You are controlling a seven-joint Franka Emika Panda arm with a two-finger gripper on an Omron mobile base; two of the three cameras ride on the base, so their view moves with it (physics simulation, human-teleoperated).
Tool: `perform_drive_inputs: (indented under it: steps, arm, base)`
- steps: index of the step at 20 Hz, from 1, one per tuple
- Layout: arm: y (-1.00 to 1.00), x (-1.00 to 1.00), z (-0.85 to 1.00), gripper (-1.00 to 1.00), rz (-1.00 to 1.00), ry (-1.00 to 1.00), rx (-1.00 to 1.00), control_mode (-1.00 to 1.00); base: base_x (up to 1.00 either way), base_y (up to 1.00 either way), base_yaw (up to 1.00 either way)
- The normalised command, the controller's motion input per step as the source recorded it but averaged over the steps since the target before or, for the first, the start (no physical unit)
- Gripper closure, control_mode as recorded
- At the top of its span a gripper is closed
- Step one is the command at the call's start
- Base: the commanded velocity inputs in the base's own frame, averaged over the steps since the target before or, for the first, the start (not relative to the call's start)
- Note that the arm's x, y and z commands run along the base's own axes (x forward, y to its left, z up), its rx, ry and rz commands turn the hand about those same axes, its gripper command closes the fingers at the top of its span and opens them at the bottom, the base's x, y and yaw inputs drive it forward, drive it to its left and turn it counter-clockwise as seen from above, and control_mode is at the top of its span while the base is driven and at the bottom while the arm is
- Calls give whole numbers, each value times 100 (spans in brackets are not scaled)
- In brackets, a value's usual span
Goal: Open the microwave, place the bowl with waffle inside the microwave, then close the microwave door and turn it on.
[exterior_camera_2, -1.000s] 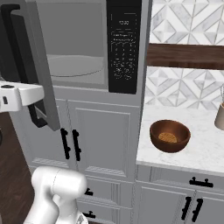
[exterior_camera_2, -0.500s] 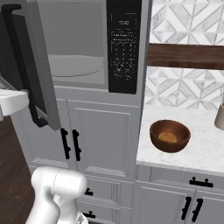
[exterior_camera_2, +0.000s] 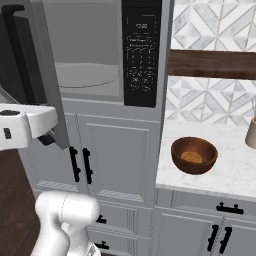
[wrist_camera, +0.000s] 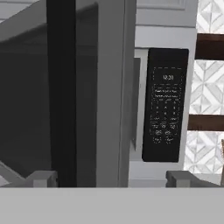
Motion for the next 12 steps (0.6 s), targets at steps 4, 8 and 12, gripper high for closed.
perform_drive_inputs:
  steps: [4,8,12]
  arm:
    - [-100,14,0,-100,36,0,15,-100]
    - [-94,23,-1,-100,47,0,14,-100]
    - [-66,66,-6,-100,43,1,12,-100]
  base:
    - [0,0,0]
    - [0,0,0]
    - [0,0,0]
